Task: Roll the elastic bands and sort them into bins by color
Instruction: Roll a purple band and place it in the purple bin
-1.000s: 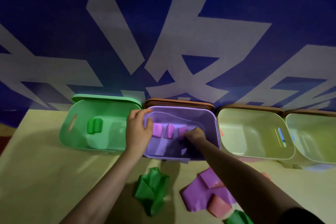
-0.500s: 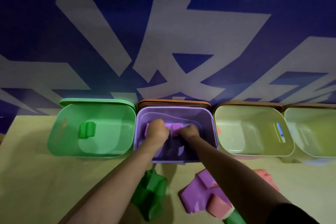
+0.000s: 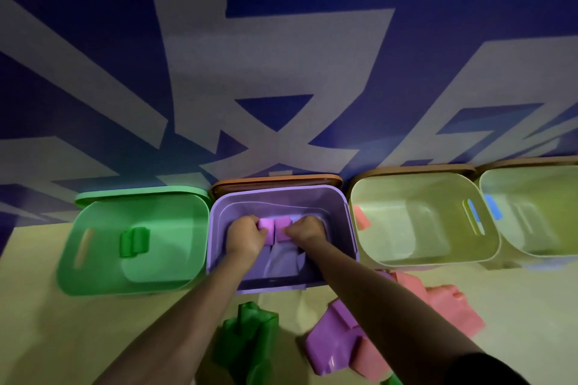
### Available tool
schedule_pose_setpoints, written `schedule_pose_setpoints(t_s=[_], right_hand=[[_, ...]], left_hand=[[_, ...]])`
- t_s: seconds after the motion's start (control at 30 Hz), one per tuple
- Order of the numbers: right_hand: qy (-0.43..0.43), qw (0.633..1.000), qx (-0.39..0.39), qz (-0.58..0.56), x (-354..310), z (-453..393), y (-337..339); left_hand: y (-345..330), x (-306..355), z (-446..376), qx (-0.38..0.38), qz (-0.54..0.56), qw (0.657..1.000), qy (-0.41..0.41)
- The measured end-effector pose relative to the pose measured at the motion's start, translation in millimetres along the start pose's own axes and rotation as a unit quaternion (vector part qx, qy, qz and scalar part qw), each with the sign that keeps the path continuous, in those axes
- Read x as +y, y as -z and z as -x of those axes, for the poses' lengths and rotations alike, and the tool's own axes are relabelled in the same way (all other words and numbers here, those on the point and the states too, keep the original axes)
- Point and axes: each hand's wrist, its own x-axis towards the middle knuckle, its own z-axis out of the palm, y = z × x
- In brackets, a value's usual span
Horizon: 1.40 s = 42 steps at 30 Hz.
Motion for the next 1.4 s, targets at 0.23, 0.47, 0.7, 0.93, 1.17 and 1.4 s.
schedule_pose_setpoints(t_s=[0.23,0.47,0.7,0.93,1.17,1.4], right_hand=[[0.082,0.99,-0.011,0.117,-0.6,0.9,-1.4],[0.141,0.978,-0.012,0.155,-0.2,-3.5,4.1],[0.127,0.977,-0.013,0.168,-2.4,-1.7,1.6],[0.107,0.969,-0.027,0.22,-1.0,-3.0,4.1],[0.119,0.968,-0.048,0.216,-9.6,8.0,20.4],[0.182,0.979,0.002,-0.095,8.4,69.2,54.1]], left_hand=[[0.7,-0.9,0.6,-0.008,-0.105,0.994,-0.018],[-3.3,2.3,0.4,-0.012,-0.061,0.998,-0.004],[2.9,4.9,6.4,-0.028,-0.041,0.999,0.006],[20.4,4.5,13.0,-0.026,0.004,1.0,0.011],[35.3,4.3,15.0,-0.032,0.256,0.961,0.098],[97.7,28.1,59.4,-0.05,0.447,0.89,0.078]])
